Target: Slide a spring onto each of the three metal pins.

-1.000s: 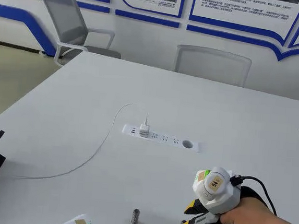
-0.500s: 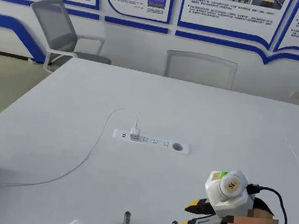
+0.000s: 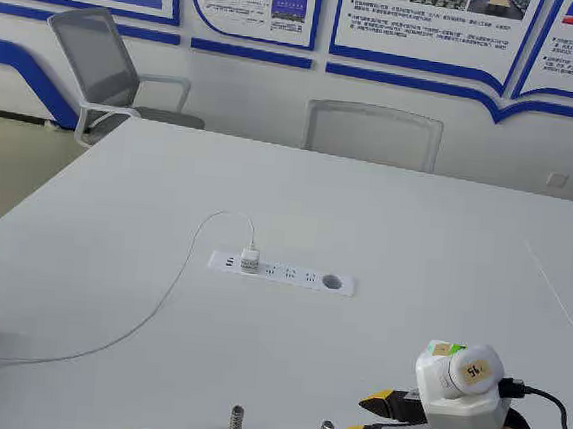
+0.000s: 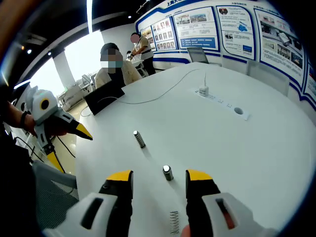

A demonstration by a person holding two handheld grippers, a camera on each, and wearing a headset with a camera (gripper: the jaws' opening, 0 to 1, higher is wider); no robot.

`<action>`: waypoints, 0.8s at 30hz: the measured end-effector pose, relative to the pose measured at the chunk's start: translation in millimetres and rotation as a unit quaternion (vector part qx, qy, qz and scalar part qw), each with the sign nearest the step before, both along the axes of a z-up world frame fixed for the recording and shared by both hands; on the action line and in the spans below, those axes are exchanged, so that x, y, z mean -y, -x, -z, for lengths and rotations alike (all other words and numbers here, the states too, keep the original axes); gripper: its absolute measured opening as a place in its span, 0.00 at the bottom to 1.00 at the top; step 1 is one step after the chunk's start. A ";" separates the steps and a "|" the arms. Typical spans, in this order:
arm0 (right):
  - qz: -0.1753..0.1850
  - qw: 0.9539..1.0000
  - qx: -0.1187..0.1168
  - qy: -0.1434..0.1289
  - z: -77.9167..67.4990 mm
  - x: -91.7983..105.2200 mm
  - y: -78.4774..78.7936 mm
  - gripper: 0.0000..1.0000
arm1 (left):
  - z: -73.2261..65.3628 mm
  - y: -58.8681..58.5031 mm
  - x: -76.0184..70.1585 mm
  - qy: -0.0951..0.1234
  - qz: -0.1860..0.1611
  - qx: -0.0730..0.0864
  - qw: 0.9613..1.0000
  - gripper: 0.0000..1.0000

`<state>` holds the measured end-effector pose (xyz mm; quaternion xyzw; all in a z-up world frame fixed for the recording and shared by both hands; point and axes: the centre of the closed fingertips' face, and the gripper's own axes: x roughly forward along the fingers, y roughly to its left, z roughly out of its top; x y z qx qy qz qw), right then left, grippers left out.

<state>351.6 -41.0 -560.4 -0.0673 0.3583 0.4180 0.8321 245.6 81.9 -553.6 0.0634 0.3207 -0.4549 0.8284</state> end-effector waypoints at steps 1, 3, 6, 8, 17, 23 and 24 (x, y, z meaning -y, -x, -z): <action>0.003 1.000 0.000 -0.002 -0.2 1.4 0.9 0.45 | 0.1 0.3 0.4 -0.001 0.001 0.000 1.000 0.65; 0.011 1.000 0.004 -0.005 -0.9 5.6 2.7 0.45 | -0.3 0.6 1.7 -0.001 0.001 0.000 1.000 0.65; 0.023 1.000 0.005 -0.010 -1.9 11.6 6.5 0.47 | -0.8 0.9 3.6 -0.001 0.004 0.001 1.000 0.65; 0.029 0.999 0.004 -0.015 -2.1 16.0 9.7 0.47 | -0.6 1.1 5.0 -0.001 0.005 0.001 1.000 0.65; 0.063 0.997 0.001 -0.041 -3.0 33.4 23.7 0.52 | -0.4 0.7 12.6 0.000 0.011 0.000 1.000 0.65; 0.084 0.996 0.002 -0.044 -0.7 46.7 36.1 0.54 | -0.4 -0.1 18.1 0.000 0.014 -0.001 1.000 0.65; 0.089 0.995 0.000 -0.047 0.5 49.8 38.8 0.54 | -0.1 0.0 19.4 0.001 0.015 -0.001 1.000 0.65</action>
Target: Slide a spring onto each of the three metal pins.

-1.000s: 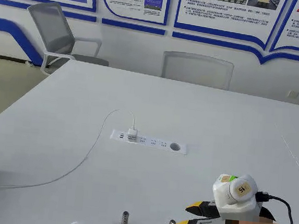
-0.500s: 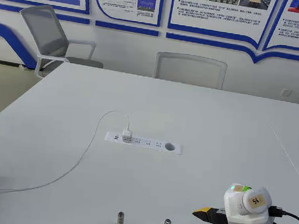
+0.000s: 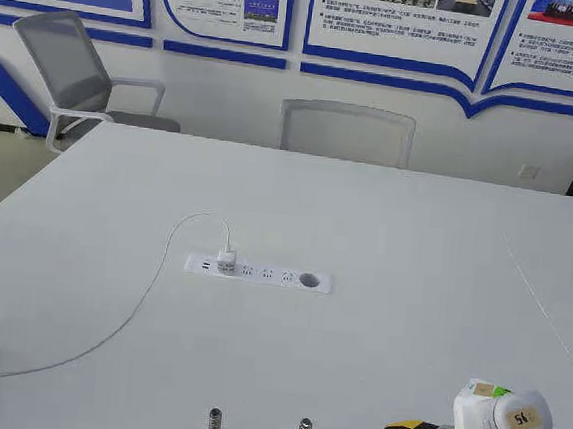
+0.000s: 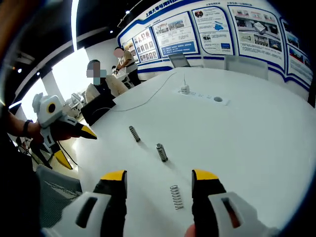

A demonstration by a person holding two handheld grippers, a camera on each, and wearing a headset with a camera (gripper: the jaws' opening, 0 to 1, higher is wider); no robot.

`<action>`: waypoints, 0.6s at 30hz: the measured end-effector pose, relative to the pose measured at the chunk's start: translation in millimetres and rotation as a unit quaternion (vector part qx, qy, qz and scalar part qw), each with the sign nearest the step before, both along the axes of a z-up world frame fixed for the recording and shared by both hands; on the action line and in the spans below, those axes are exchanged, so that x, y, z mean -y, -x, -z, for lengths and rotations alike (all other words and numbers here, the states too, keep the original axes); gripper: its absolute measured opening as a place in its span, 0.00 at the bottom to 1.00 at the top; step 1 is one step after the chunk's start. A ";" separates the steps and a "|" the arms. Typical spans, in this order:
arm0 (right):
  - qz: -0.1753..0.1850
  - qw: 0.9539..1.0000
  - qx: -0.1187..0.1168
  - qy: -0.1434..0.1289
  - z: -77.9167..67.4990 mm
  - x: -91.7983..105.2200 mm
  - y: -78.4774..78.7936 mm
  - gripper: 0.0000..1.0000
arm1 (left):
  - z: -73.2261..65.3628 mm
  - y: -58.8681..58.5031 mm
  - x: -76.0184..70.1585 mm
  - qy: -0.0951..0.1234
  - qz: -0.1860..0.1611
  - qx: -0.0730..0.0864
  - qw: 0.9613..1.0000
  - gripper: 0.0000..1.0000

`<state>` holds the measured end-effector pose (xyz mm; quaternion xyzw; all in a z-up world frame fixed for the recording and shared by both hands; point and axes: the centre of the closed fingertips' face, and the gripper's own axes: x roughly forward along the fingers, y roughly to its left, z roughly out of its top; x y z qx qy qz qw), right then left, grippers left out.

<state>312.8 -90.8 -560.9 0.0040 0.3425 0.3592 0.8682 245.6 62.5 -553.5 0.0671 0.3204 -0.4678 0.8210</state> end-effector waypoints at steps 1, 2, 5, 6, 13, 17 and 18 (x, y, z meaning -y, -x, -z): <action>0.004 1.000 0.000 -0.001 0.9 2.1 1.7 0.55 | 0.1 0.1 0.9 0.000 0.001 0.000 1.000 0.65; 0.007 1.000 -0.001 0.000 1.4 3.7 4.3 0.55 | 0.3 0.3 1.9 0.000 0.002 -0.001 1.000 0.65; 0.016 1.000 -0.006 -0.001 5.8 10.9 13.2 0.56 | 0.6 0.8 5.4 0.000 0.005 -0.001 1.000 0.65; 0.018 1.000 -0.007 -0.001 7.0 13.0 15.3 0.56 | 0.9 1.1 6.3 0.000 0.007 -0.002 1.000 0.65; 0.045 0.999 -0.013 -0.009 12.6 27.4 32.4 0.57 | 3.1 2.4 12.3 -0.001 0.012 -0.004 1.000 0.65; 0.055 0.998 -0.016 -0.010 15.5 32.5 42.2 0.58 | 4.1 1.9 15.9 -0.004 0.018 -0.004 1.000 0.65; 0.058 0.998 -0.017 -0.009 17.1 35.0 45.3 0.58 | 4.2 1.2 17.2 -0.003 0.018 -0.004 1.000 0.65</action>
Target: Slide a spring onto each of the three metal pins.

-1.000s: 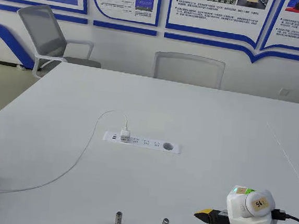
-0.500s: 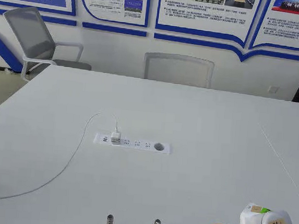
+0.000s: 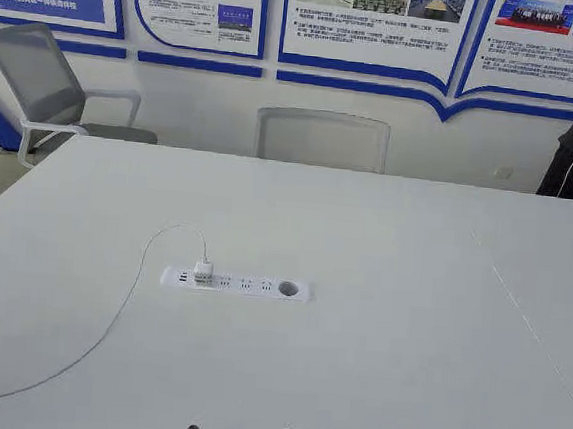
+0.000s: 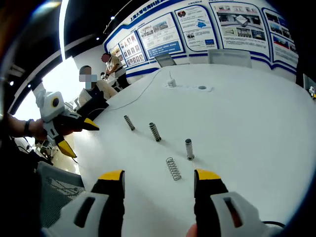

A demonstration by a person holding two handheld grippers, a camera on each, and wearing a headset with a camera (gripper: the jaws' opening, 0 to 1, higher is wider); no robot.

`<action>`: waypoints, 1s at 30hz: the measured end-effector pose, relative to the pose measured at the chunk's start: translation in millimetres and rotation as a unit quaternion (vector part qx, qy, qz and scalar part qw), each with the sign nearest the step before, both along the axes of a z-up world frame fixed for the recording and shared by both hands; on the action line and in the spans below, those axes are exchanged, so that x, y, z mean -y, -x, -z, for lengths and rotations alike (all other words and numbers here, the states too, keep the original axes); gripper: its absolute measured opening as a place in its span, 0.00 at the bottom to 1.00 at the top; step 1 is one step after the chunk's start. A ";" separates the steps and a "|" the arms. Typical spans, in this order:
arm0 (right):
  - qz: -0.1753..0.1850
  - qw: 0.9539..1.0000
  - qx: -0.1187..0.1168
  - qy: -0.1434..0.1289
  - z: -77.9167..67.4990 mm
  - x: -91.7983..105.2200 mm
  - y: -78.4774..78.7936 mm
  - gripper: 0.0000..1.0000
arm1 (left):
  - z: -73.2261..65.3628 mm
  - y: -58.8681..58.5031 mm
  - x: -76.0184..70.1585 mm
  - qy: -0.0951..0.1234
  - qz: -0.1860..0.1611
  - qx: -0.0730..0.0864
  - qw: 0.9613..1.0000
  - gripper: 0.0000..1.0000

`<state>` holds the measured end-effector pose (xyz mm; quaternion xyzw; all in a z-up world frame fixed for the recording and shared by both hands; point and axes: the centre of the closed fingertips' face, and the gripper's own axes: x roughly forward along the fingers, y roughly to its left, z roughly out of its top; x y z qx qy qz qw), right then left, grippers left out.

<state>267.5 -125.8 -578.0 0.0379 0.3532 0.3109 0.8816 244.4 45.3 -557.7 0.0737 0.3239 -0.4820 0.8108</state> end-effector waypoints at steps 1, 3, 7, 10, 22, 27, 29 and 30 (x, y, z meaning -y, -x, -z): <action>0.002 1.000 -0.001 -0.001 0.7 1.4 1.9 0.58 | 0.3 -0.5 0.7 0.000 0.001 0.000 1.000 0.65; 0.006 1.000 -0.004 -0.002 1.8 4.3 7.0 0.59 | 0.8 -1.9 2.9 -0.001 0.003 0.000 1.000 0.65; 0.012 1.000 -0.009 0.000 4.7 10.9 15.7 0.62 | 0.8 -3.6 7.8 -0.001 0.007 0.001 1.000 0.65; 0.016 1.000 -0.008 -0.002 4.0 14.1 20.5 0.62 | 1.7 -4.9 11.2 -0.002 0.011 0.001 1.000 0.65; 0.021 1.000 -0.014 0.002 7.4 21.4 40.9 0.67 | 6.8 -9.6 30.9 -0.004 0.032 0.002 0.999 0.65; 0.028 0.999 -0.016 -0.006 8.6 19.9 49.0 0.69 | 9.7 -13.1 43.2 -0.007 0.043 0.002 0.999 0.64; 0.030 0.999 -0.017 -0.007 9.3 18.8 51.7 0.69 | 10.1 -14.0 48.1 -0.007 0.047 0.002 0.999 0.64; 0.031 0.999 -0.017 -0.008 9.6 19.0 53.3 0.70 | 10.8 -14.6 51.6 -0.009 0.051 0.003 0.999 0.64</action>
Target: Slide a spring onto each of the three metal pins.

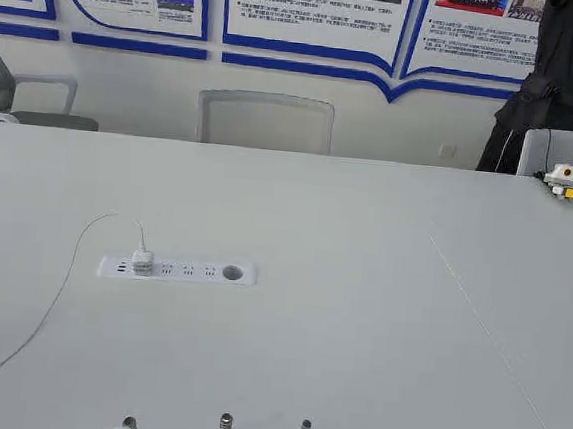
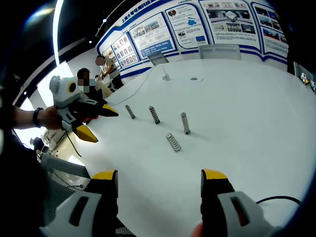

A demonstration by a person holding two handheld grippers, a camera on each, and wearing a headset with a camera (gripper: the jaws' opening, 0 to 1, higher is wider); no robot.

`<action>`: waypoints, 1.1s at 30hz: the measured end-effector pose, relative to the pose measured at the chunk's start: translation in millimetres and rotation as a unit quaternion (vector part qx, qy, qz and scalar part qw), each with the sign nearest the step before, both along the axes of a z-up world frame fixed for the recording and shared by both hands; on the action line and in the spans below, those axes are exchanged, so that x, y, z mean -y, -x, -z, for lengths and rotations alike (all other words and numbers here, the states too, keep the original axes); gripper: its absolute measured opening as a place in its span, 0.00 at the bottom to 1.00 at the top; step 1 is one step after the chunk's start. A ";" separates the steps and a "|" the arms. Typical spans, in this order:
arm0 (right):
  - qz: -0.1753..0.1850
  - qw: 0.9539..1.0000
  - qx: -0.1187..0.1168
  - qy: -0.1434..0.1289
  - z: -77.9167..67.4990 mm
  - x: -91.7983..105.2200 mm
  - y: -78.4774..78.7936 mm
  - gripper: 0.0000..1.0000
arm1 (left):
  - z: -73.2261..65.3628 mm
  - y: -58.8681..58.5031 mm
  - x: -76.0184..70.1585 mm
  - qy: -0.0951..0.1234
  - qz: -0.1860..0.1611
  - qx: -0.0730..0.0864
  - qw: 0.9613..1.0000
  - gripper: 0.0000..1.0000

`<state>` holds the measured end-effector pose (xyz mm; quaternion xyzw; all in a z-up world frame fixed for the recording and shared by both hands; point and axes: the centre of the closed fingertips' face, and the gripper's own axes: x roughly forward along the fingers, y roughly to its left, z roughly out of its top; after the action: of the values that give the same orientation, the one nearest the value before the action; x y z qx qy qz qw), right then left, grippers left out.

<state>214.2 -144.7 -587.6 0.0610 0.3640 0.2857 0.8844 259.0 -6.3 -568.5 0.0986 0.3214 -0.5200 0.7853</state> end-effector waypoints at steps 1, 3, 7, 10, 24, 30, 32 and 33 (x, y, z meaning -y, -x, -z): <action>0.002 1.000 0.000 -0.001 0.0 0.2 0.7 0.70 | 0.5 -0.3 2.4 -0.001 0.003 0.001 1.000 0.64; 0.005 1.000 0.000 -0.004 -0.1 1.1 3.0 0.70 | 1.2 -1.8 8.5 -0.003 0.009 0.001 1.000 0.64; 0.007 1.000 0.000 -0.006 -1.3 3.6 7.8 0.72 | 4.3 -6.4 20.5 -0.007 0.021 0.003 1.000 0.64; 0.008 1.000 -0.001 -0.005 -1.0 6.5 11.3 0.72 | 5.1 -9.4 29.5 -0.007 0.029 0.003 1.000 0.64; 0.003 1.000 -0.007 -0.007 4.3 3.1 26.9 0.74 | 19.9 -22.4 68.8 -0.022 0.069 0.008 0.997 0.64; 0.009 1.000 -0.010 -0.015 6.7 3.2 29.2 0.74 | 27.4 -25.4 80.9 -0.030 0.087 0.007 0.996 0.63; 0.011 1.000 -0.010 -0.018 6.5 2.8 28.8 0.74 | 31.2 -25.6 82.8 -0.036 0.097 0.006 0.995 0.63; 0.012 1.000 -0.010 -0.018 6.5 2.7 28.7 0.74 | 33.2 -25.9 83.5 -0.039 0.100 0.006 0.994 0.63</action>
<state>185.5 -147.5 -594.1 0.0842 0.3668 0.2811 0.8828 285.0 -89.7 -601.7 0.1643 0.3248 -0.5827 0.7267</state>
